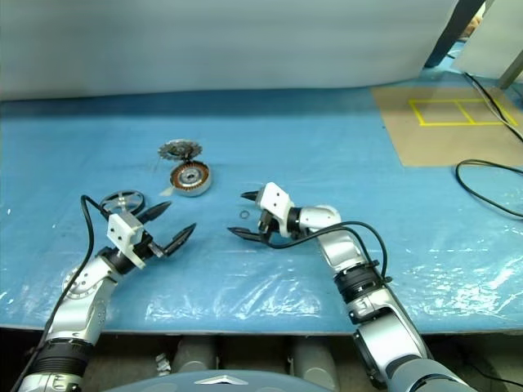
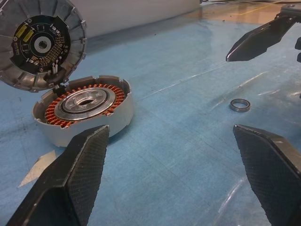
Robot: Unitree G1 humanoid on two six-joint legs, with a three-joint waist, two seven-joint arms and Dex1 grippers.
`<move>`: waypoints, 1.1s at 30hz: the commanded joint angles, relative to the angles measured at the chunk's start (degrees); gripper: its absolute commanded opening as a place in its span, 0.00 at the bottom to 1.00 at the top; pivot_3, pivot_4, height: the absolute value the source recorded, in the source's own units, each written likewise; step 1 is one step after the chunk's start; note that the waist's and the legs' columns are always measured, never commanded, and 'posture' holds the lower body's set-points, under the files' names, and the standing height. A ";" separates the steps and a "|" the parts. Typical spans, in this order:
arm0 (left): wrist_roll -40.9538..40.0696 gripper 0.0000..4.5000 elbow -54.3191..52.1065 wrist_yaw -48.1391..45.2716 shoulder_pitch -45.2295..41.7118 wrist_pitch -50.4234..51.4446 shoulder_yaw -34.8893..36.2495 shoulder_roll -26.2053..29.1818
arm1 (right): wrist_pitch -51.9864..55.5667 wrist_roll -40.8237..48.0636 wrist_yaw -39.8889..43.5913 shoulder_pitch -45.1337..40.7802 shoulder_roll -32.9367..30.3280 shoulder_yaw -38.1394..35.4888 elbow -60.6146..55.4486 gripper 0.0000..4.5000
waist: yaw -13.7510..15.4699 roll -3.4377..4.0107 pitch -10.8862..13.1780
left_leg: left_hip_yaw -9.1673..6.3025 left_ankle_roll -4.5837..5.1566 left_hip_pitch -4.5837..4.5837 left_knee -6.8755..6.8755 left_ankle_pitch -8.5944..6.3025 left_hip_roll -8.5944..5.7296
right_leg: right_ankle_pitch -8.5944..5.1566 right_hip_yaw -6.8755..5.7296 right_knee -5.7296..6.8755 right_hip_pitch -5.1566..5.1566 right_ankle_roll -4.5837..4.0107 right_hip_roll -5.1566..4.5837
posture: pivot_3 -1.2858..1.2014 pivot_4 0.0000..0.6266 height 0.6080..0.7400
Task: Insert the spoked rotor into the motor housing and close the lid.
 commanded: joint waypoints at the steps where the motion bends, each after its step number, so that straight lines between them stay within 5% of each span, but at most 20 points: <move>1: -0.02 0.99 -1.97 0.05 -0.09 -0.76 -0.01 0.01 | -1.16 0.08 0.37 -1.04 0.12 -0.02 -0.97 1.00 | 0.00 0.00 0.00 | 0.00 0.00 0.00 0.00 0.00 0.00 | 0.00 0.00 0.00 0.00 0.00 0.00 | 0.52 0.24 1.00; 17: 4.41 0.99 2.97 -1.53 -11.20 4.58 -1.70 5.52 | -1.34 -0.29 -0.19 -0.74 0.13 -0.18 -0.90 1.00 | 0.03 0.00 0.00 | -0.02 -0.18 0.00 0.06 0.11 0.00 | 0.00 0.00 0.07 -0.01 0.00 0.00 | 0.52 0.24 1.00; 33: 10.60 0.99 36.84 -20.13 -39.73 3.05 -7.99 12.09 | -1.79 -0.94 -1.23 -0.52 0.57 -0.31 -0.49 1.00 | 0.27 0.00 0.00 | -0.07 -0.21 -0.08 0.14 0.12 -0.05 | 0.02 -0.01 0.15 -0.10 0.01 -0.02 | 0.52 0.24 1.00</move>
